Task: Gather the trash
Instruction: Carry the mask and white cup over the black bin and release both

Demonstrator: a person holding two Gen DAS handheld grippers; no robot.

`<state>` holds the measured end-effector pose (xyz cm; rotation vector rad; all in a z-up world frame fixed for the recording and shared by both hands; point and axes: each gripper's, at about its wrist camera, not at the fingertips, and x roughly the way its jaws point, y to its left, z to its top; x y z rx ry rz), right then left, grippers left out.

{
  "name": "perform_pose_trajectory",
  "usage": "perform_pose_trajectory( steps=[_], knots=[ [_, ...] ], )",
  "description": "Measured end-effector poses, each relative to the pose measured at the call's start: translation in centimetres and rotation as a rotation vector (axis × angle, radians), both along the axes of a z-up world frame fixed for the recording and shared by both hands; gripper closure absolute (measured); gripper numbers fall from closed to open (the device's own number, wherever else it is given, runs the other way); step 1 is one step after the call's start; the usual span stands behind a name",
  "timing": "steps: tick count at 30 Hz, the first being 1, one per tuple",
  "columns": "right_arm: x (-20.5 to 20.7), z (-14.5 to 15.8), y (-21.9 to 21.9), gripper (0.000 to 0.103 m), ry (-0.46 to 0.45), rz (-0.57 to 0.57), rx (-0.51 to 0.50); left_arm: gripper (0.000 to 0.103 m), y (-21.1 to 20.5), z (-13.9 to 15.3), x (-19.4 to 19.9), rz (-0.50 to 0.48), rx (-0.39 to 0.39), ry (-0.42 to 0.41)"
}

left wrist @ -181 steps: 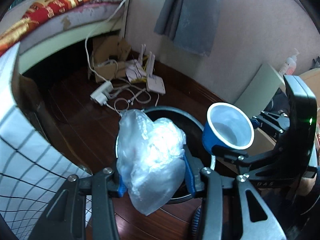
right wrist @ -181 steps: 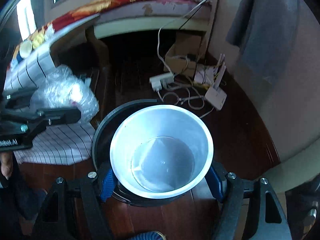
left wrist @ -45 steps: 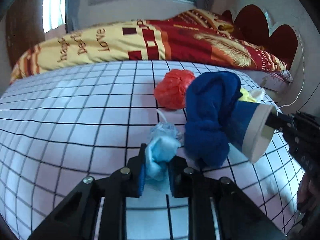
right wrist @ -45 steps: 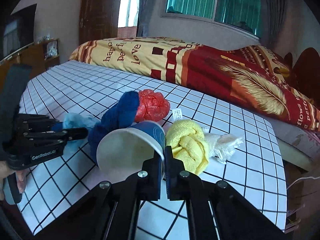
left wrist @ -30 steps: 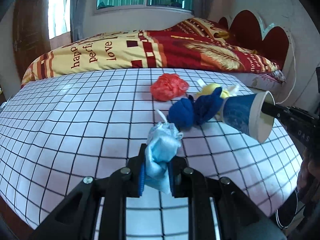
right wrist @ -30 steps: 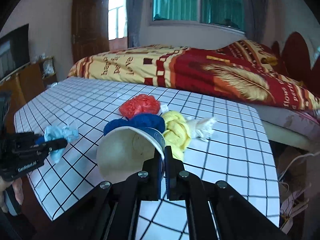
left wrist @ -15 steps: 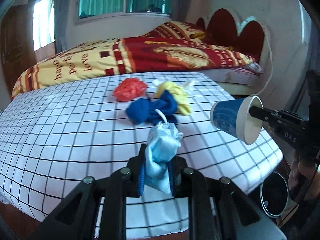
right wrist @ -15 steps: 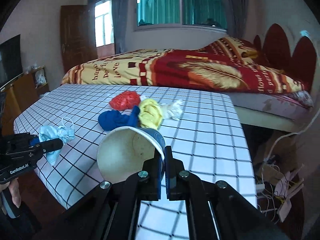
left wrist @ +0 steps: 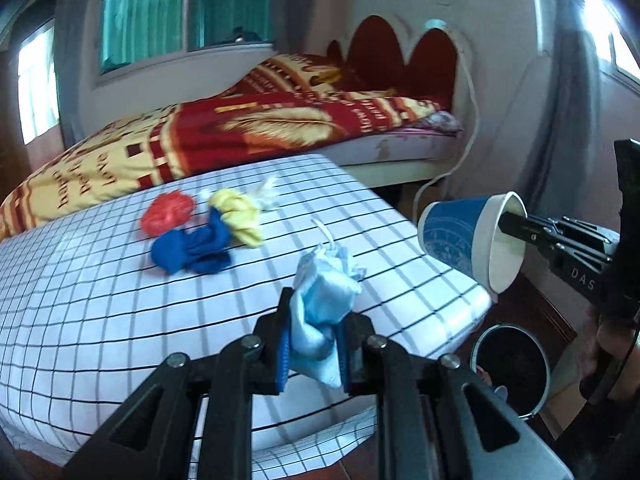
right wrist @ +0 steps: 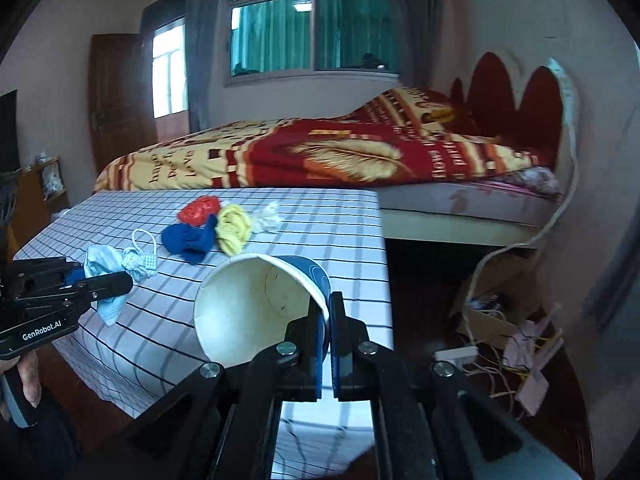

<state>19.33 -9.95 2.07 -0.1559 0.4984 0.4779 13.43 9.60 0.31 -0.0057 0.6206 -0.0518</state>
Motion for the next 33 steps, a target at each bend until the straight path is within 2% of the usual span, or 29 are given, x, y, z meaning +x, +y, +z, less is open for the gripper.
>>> perform_pose_trajectory(
  steps=[13, 22, 33],
  knots=[
    [-2.0, -0.8, -10.5, 0.1, 0.014, -0.182, 0.021, 0.083, -8.2, 0.2, 0.7, -0.157, 0.03, 0.011],
    [-2.9, -2.4, -15.6, 0.1, 0.045, -0.288, 0.019, 0.083, -13.9, -0.8, 1.1, -0.265, 0.031, 0.039],
    [-4.4, -5.6, -20.9, 0.1, 0.11, -0.398, -0.028, 0.083, -20.4, -3.9, 0.9, -0.398, 0.015, 0.111]
  ],
)
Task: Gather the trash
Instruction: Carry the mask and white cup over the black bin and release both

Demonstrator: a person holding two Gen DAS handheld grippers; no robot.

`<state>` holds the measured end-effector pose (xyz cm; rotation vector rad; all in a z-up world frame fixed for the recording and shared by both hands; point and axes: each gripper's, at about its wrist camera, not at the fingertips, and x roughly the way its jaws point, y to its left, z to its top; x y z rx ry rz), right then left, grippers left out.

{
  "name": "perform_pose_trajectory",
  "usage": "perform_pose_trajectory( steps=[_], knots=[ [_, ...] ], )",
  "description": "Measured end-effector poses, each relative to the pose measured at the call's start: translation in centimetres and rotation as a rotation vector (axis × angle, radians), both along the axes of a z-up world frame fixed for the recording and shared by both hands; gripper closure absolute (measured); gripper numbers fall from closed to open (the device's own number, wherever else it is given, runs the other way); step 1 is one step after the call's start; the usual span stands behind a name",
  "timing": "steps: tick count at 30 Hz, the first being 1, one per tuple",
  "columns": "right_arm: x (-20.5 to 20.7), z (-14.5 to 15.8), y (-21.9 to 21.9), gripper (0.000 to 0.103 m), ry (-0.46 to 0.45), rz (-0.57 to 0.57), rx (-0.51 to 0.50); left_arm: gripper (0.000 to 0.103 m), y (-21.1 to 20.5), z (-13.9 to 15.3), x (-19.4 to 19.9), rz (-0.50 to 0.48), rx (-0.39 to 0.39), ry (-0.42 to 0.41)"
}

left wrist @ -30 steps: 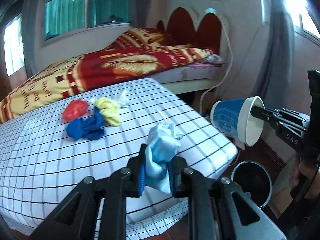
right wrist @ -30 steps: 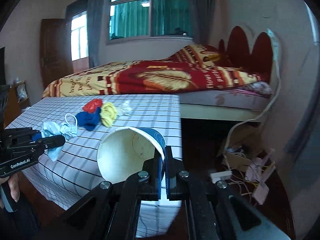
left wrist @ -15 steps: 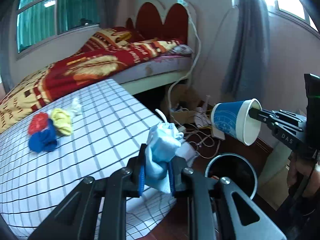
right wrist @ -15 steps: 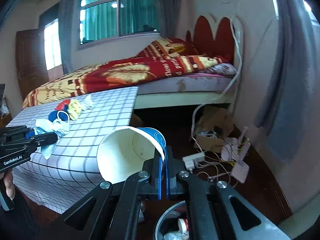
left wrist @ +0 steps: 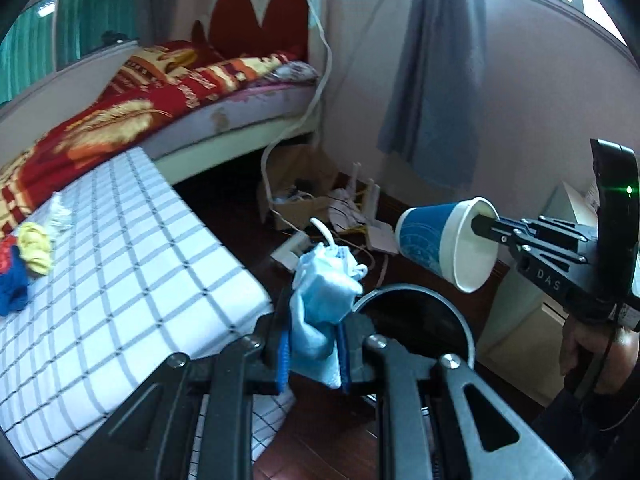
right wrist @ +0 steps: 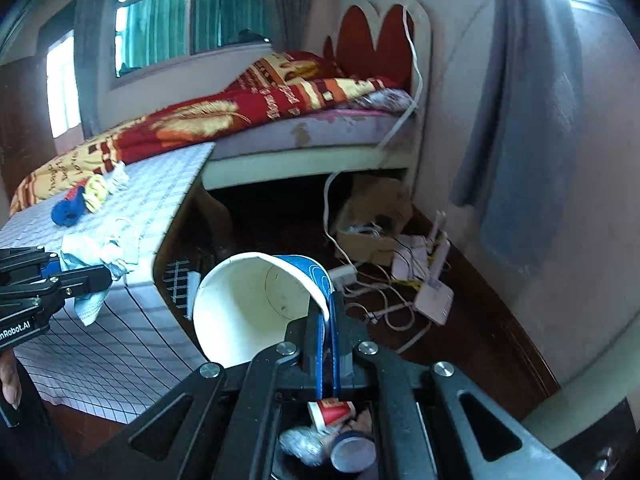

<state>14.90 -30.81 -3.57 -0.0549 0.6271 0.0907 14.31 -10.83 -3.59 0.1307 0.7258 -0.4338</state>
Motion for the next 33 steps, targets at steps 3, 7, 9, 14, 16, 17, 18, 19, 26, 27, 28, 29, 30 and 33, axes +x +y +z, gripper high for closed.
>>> perform_pose_trajectory(
  steps=[3, 7, 9, 14, 16, 17, 18, 19, 26, 27, 28, 29, 30, 33],
  knots=[
    [-0.5, -1.2, -1.5, 0.1, 0.028, -0.025, -0.006, 0.083, -1.7, -1.2, -0.1, -0.033, 0.002, 0.031],
    [-1.5, -2.8, -3.2, 0.1, 0.068, -0.05, -0.021, 0.083, -4.1, -3.0, -0.1, -0.081, 0.008, 0.08],
    [-1.7, -3.5, -3.9, 0.1, 0.087, -0.062, -0.023, 0.083, -5.0, -3.7, 0.3, -0.1, 0.013, 0.099],
    [-2.2, -5.4, -5.8, 0.1, 0.136, -0.09, -0.029, 0.083, -7.2, -5.7, 0.9, -0.14, 0.032, 0.152],
    [-2.2, -6.2, -6.3, 0.1, 0.16, -0.093, -0.032, 0.083, -8.0, -6.5, 1.1, -0.154, 0.039, 0.175],
    [-2.2, -6.5, -6.4, 0.1, 0.167, -0.094, -0.036, 0.083, -8.3, -7.0, 1.1, -0.159, 0.045, 0.185],
    [-2.1, -7.0, -6.6, 0.1, 0.178, -0.095, -0.04, 0.083, -8.7, -7.3, 1.2, -0.166, 0.049, 0.197],
    [-2.0, -7.4, -6.8, 0.1, 0.188, -0.093, -0.043, 0.083, -9.1, -7.9, 1.3, -0.172, 0.053, 0.213],
    [-1.4, -10.4, -7.8, 0.1, 0.256, -0.096, -0.048, 0.083, -10.7, -10.2, 1.9, -0.196, 0.081, 0.282],
    [-1.2, -10.7, -7.9, 0.1, 0.262, -0.095, -0.046, 0.083, -10.9, -10.6, 1.9, -0.197, 0.084, 0.289],
    [-1.1, -11.0, -8.0, 0.1, 0.269, -0.094, -0.047, 0.081, -11.1, -10.9, 2.1, -0.204, 0.085, 0.299],
    [-0.9, -11.3, -7.9, 0.1, 0.276, -0.088, -0.047, 0.074, -11.3, -11.4, 2.4, -0.216, 0.081, 0.317],
    [-0.6, -11.8, -7.9, 0.099, 0.287, -0.084, -0.065, 0.066, -11.5, -12.0, 2.8, -0.218, 0.086, 0.337],
    [0.4, -13.9, -8.6, 0.011, 0.348, -0.176, -0.159, 0.002, -11.4, -12.7, 3.1, -0.164, 0.149, 0.314]
  ],
)
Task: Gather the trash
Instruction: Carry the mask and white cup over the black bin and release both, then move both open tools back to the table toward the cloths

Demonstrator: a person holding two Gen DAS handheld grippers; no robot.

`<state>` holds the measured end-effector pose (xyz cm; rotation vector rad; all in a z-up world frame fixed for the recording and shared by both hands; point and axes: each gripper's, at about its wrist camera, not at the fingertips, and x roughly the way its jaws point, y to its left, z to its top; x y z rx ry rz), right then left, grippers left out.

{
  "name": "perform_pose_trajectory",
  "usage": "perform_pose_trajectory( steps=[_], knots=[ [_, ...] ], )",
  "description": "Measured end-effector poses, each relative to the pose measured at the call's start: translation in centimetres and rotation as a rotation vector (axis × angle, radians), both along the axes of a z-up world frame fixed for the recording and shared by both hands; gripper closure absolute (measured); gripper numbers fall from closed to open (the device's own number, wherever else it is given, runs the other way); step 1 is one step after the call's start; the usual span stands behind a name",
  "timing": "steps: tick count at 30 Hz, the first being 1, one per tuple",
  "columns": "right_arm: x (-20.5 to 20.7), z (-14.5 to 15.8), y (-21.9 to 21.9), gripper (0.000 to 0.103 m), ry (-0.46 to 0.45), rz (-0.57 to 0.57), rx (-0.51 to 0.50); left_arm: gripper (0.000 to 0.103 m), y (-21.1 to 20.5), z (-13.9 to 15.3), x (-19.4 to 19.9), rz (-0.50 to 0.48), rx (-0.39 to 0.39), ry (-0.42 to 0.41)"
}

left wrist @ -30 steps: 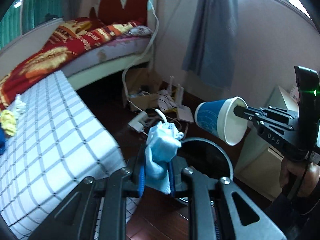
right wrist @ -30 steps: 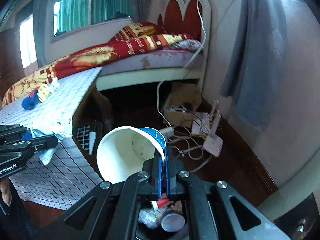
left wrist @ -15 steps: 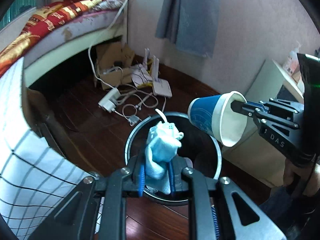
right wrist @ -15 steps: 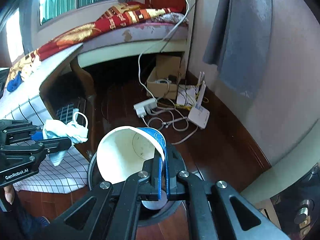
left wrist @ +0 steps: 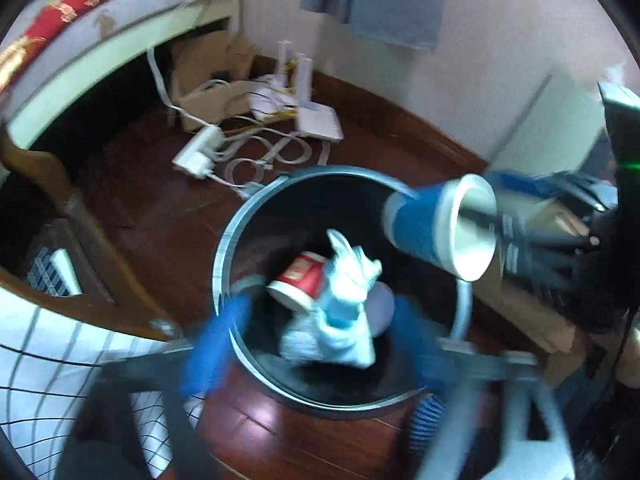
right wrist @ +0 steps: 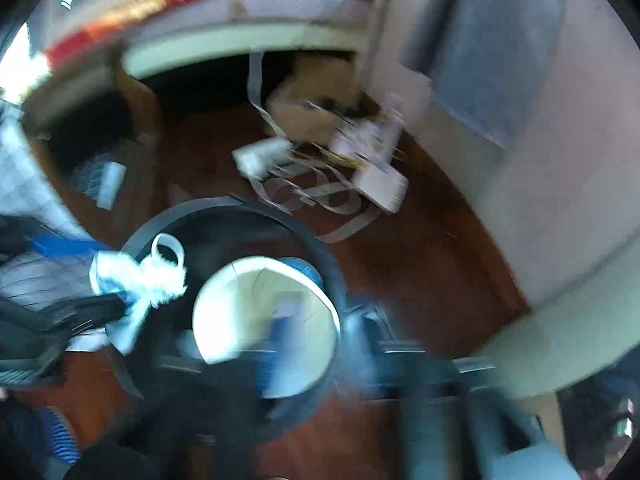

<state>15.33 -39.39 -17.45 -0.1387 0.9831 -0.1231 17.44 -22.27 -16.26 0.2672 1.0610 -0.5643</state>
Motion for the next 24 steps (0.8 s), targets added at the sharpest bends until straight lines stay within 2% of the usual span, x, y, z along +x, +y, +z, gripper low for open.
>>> perform_pose_trajectory(
  steps=[1, 6, 13, 24],
  knots=[
    [-0.1, -0.1, -0.4, 0.0, -0.01, -0.018, 0.004, 0.0, 0.2, 0.1, -0.1, 0.007, 0.011, -0.014],
    [0.1, 0.3, -0.9, 0.0, -0.016, -0.048, -0.015, 0.0, 1.4, 0.8, -0.1, 0.046, 0.027, -0.074],
    [0.2, 1.9, 0.0, 0.0, -0.075, -0.042, -0.048, 0.0, 2.1, 2.5, 0.0, 0.065, 0.005, -0.125],
    [-0.4, 4.6, 1.8, 0.0, -0.141, -0.013, -0.048, 0.0, 3.0, 5.6, -0.6, 0.092, -0.027, -0.203]
  ],
)
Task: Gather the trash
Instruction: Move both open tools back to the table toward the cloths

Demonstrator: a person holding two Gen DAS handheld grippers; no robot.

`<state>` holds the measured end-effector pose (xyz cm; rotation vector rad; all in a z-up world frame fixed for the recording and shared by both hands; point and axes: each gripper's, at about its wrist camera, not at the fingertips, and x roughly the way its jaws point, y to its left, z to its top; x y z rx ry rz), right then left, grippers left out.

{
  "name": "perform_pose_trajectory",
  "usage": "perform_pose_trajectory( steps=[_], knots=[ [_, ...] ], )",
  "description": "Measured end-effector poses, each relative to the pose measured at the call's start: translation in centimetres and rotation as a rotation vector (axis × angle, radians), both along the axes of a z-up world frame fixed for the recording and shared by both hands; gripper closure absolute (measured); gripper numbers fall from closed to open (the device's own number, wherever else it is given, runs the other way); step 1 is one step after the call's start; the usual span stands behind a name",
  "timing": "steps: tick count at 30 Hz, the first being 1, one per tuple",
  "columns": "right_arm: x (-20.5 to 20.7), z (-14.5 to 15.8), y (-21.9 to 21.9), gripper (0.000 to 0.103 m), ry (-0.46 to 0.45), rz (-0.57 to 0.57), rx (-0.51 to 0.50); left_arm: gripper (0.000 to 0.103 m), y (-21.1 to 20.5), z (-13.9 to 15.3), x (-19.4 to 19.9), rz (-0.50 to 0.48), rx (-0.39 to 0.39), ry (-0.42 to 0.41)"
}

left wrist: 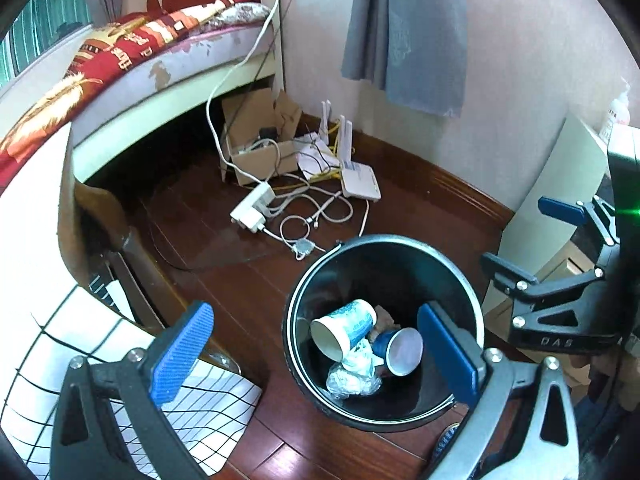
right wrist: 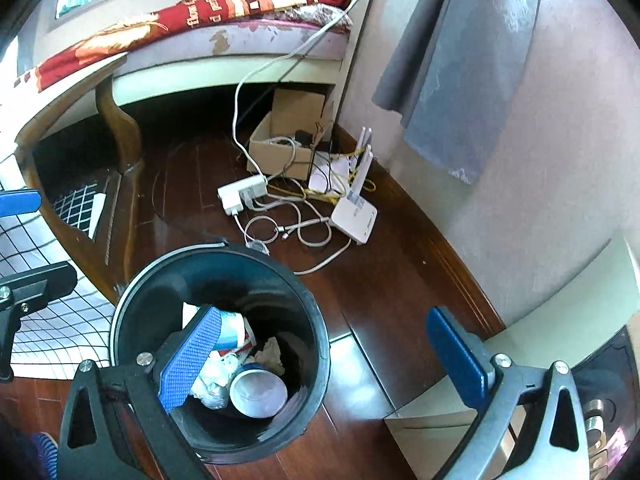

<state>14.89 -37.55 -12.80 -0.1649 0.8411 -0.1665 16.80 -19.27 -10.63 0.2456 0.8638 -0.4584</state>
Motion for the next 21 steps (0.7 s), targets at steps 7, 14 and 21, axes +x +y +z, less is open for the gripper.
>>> perform_pose_trajectory(
  steps=[7, 14, 21],
  knots=[
    [-0.5, 2.3, 1.4, 0.0, -0.057, 0.025, -0.004, 0.0, 1.2, 1.8, -0.8, 0.018, -0.006, -0.041],
    [-0.8, 4.0, 3.1, 0.0, -0.102, 0.061, -0.006, 0.0, 3.3, 3.6, -1.6, 0.065, -0.017, -0.082],
    [-0.8, 5.5, 5.6, 0.0, -0.15, 0.11, -0.01, 0.0, 6.1, 4.9, -2.0, 0.118, -0.026, -0.113]
  ],
)
